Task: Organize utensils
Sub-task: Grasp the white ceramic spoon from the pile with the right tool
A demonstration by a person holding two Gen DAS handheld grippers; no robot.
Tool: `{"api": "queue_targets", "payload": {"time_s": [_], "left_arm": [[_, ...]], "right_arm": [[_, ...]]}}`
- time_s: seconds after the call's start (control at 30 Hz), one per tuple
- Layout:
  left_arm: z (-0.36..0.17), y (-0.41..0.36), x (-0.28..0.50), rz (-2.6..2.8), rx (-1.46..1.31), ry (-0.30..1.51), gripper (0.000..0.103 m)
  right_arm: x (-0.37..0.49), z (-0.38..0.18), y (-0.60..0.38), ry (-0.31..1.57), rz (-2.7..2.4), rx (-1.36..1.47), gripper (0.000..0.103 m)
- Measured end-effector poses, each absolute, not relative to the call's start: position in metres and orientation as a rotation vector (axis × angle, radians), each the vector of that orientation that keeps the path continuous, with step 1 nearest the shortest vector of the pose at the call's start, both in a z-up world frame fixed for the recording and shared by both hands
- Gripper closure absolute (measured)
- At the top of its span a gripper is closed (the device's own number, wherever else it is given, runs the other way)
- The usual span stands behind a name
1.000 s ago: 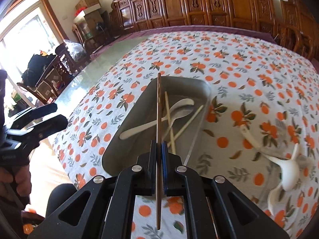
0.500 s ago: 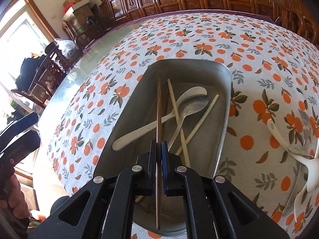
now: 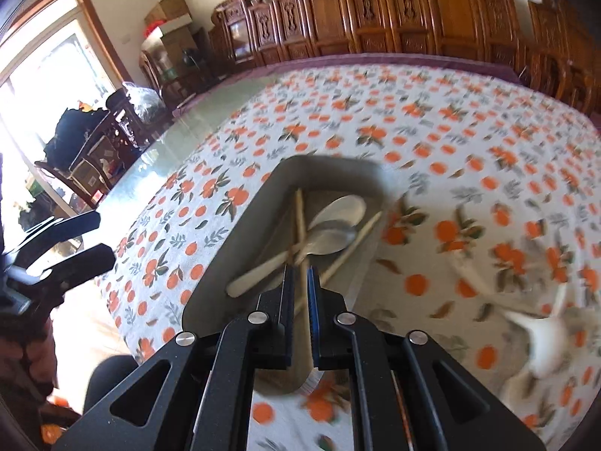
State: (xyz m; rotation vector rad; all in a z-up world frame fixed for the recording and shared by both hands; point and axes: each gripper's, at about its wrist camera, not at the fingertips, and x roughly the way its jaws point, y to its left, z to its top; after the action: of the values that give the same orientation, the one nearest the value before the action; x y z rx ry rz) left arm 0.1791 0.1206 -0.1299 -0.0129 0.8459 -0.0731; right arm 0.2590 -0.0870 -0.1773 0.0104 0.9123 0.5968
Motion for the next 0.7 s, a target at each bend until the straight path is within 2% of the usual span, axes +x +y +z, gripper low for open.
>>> {"api": "queue_targets", "payload": {"time_s": [0.27, 0.37, 0.7], "left_arm": [[-0.125, 0.085, 0.175, -0.114, 0.017, 0.826, 0.012], [-0.126, 0.072, 0.175, -0.130, 0.019, 0.828, 0.012], [-0.137, 0.031, 0.179, -0.192, 0.003, 0.854, 0.012]], "right_arm": [[0.264, -0.168, -0.170, 0.875, 0.494, -0.106, 0.093], [0.273, -0.171, -0.198, 0.883, 0.463, -0.122, 0.083], [0.295, -0.212, -0.226, 0.984, 0.456, -0.204, 0.083]]}}
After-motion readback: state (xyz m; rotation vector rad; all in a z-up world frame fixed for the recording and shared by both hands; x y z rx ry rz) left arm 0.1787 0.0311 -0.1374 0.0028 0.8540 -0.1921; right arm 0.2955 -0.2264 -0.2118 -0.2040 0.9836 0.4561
